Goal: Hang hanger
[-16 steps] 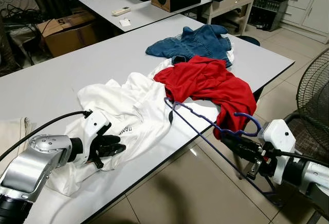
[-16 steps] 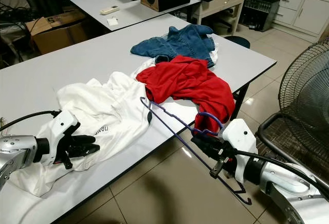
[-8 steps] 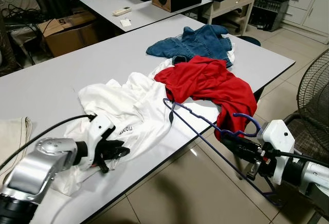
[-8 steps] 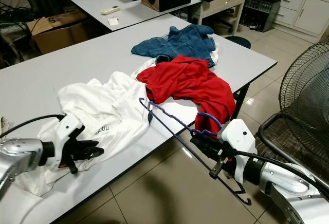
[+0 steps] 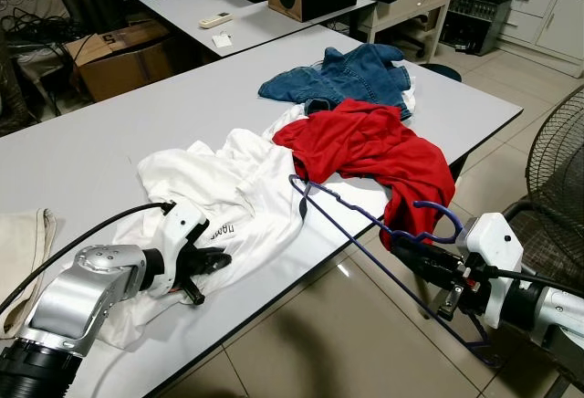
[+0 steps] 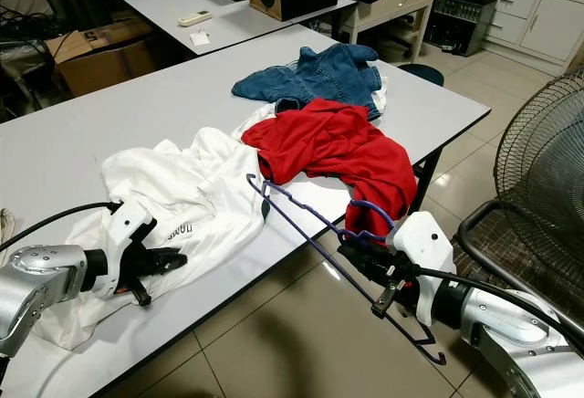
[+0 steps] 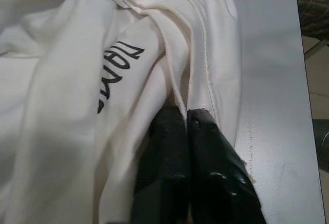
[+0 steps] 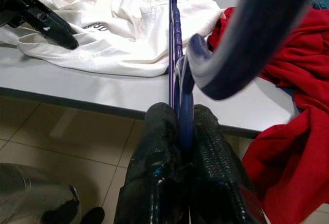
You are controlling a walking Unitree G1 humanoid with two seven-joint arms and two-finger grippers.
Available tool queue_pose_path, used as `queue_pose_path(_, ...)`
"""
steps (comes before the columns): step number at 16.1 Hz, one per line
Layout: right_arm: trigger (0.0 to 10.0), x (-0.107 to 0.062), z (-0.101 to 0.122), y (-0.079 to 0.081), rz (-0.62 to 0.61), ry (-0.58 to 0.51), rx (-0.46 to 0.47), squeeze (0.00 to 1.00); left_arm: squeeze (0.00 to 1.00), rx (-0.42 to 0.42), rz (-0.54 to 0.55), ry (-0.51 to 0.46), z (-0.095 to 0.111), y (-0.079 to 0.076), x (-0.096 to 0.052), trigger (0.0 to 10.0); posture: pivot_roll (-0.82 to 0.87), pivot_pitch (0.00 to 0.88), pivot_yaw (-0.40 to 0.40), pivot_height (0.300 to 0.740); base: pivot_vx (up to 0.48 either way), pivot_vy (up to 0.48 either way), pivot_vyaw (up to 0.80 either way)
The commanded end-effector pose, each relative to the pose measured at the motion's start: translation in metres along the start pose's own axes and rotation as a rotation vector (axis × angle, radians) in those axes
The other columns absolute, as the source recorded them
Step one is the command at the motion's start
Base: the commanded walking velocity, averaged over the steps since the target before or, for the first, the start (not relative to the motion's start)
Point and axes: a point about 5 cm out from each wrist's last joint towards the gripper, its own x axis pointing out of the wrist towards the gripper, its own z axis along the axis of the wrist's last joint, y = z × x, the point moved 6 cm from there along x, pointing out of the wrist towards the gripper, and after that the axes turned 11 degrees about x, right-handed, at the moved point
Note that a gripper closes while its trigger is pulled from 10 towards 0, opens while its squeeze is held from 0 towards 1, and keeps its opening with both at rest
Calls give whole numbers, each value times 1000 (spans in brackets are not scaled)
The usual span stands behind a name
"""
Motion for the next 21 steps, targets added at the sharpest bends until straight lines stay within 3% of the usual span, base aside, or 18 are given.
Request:
queue_pose_path(1, 10000, 0, 3, 4, 16, -4, -16, 0, 0, 1, 17, -12, 3, 6, -4, 0, -27, 20, 86, 740, 0, 0, 0)
queue_pose_path(9, 10000, -1, 3, 5, 25, 0, -17, 0, 0, -9, 17, -49, 9, 8, -4, 0, -29, 17, 85, 740, 0, 0, 0)
queue_pose_path(11, 10000, -1, 3, 6, 38, 1, -27, 0, 0, 115, 171, -112, 33, 34, -6, 0, -31, 12, 82, 740, 0, 0, 0)
queue_pose_path(13, 10000, -1, 3, 6, 43, 1, -31, 0, 0, 335, 333, -32, 45, 64, -15, 0, -33, 6, 82, 740, 0, 0, 0)
queue_pose_path(14, 10000, -1, 4, 5, 44, 1, -33, 0, 0, 383, 361, -35, 55, 70, -20, 0, -34, 0, 83, 740, 0, 0, 0)
queue_pose_path(17, 10000, 0, 4, 7, 57, -1, -41, 0, 0, 473, 368, -64, 78, 74, -26, 0, -37, 0, 85, 740, 0, 0, 0)
queue_pose_path(18, 10000, 0, 6, 11, 78, -9, -37, 0, 0, 498, 347, -96, 86, 69, -25, 0, -39, 0, 85, 740, 0, 0, 0)
queue_pose_path(19, 10000, -1, 10, 19, 126, -25, -13, 0, 0, 564, 278, -134, 95, 55, -23, 0, -43, 0, 86, 740, 0, 0, 0)
queue_pose_path(21, 10000, 0, 11, 21, 142, -30, 12, 0, 0, 638, 225, -137, 99, 43, -23, 0, -45, 0, 87, 740, 0, 0, 0)
